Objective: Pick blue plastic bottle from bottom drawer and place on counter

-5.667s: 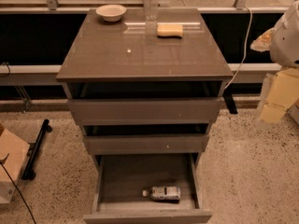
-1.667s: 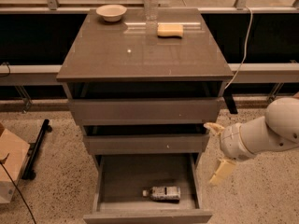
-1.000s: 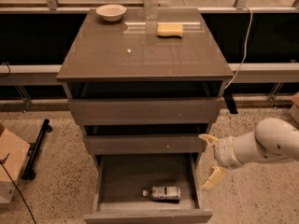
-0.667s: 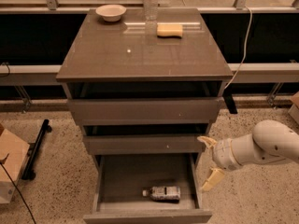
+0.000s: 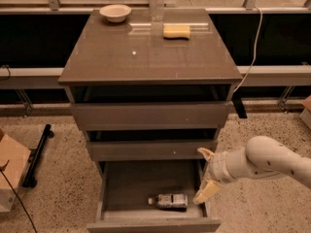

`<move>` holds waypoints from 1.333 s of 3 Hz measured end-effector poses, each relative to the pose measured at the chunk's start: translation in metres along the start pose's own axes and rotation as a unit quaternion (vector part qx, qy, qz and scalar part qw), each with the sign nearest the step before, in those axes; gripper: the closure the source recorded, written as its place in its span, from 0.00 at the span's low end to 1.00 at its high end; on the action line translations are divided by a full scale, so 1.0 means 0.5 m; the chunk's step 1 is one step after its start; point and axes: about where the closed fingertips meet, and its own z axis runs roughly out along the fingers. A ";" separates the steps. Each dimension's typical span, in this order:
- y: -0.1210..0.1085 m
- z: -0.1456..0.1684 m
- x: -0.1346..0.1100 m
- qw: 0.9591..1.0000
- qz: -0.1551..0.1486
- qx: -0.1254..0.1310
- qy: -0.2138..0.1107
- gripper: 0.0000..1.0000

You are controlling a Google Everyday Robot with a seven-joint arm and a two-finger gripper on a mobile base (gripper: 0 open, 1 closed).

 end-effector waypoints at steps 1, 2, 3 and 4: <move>0.008 0.085 0.042 1.000 0.023 0.006 -0.008 0.00; 0.014 0.139 0.073 0.999 0.038 0.001 -0.026 0.00; 0.017 0.210 0.112 0.998 0.052 -0.016 -0.042 0.00; 0.018 0.211 0.112 0.998 0.052 -0.016 -0.042 0.00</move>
Offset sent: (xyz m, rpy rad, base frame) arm 0.0065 0.0195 -0.1086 0.1097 0.0484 -0.0752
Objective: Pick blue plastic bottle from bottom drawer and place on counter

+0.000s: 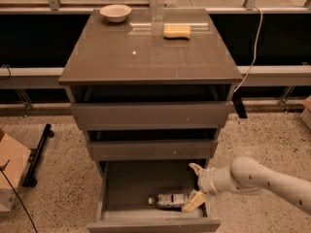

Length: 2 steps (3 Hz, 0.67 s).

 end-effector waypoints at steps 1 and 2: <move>-0.020 0.034 0.004 1.000 0.014 0.010 -0.011 0.00; -0.052 0.080 0.014 1.000 0.019 0.014 -0.020 0.00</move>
Offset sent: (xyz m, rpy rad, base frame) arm 0.0575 0.0193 -0.0553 0.0581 -0.0143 -0.0701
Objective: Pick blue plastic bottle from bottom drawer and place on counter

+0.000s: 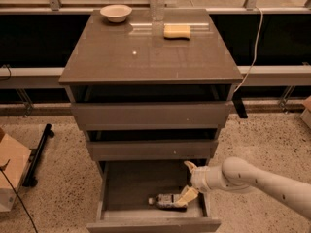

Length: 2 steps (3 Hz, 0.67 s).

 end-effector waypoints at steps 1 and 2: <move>-0.026 0.061 0.039 1.000 0.014 -0.008 0.005 0.00; -0.044 0.122 0.084 0.999 0.031 -0.016 0.011 0.00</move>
Offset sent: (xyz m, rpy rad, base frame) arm 0.0342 0.0072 -0.0938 -0.0019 0.0924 -0.0286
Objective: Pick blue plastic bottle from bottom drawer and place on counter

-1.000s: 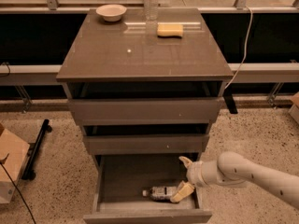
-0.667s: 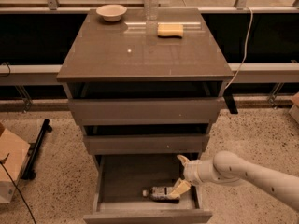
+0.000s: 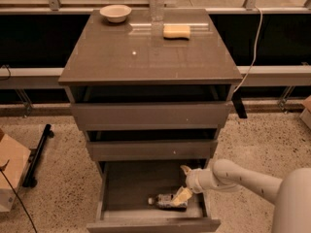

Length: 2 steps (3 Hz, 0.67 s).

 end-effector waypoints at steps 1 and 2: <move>-0.013 0.042 0.029 1.000 0.012 -0.005 0.003 0.00; -0.026 0.081 0.068 1.000 0.026 -0.009 0.011 0.00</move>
Offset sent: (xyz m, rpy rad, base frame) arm 0.0169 -0.0048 -0.0851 -0.0186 0.0860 -0.0429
